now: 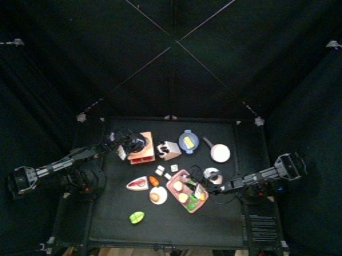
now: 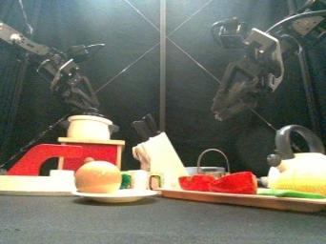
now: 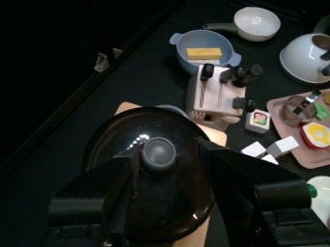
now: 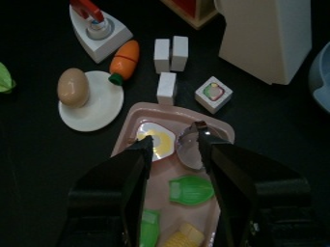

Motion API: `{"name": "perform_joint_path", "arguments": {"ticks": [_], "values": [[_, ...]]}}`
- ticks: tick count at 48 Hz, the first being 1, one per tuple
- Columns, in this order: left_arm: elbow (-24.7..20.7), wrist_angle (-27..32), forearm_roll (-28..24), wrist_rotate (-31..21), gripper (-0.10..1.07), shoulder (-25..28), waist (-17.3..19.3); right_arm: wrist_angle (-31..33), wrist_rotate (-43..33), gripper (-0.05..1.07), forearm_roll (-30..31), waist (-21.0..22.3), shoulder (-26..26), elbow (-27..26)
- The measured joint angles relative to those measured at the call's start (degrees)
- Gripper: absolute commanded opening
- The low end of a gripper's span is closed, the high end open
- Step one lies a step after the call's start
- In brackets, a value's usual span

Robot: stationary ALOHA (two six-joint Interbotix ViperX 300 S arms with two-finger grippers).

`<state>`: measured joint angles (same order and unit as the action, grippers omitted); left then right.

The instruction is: Place pot lid on pot

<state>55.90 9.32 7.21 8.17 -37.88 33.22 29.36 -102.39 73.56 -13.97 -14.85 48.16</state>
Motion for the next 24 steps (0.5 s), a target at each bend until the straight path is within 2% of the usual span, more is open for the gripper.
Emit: {"name": "perform_joint_path", "arguments": {"ticks": [24], "values": [[-0.09, -0.18, 0.0, -0.09, 0.86, -1.23, -0.62, -0.18, 0.0, 0.8, 0.0, 0.0, 0.0, 0.0]]}}
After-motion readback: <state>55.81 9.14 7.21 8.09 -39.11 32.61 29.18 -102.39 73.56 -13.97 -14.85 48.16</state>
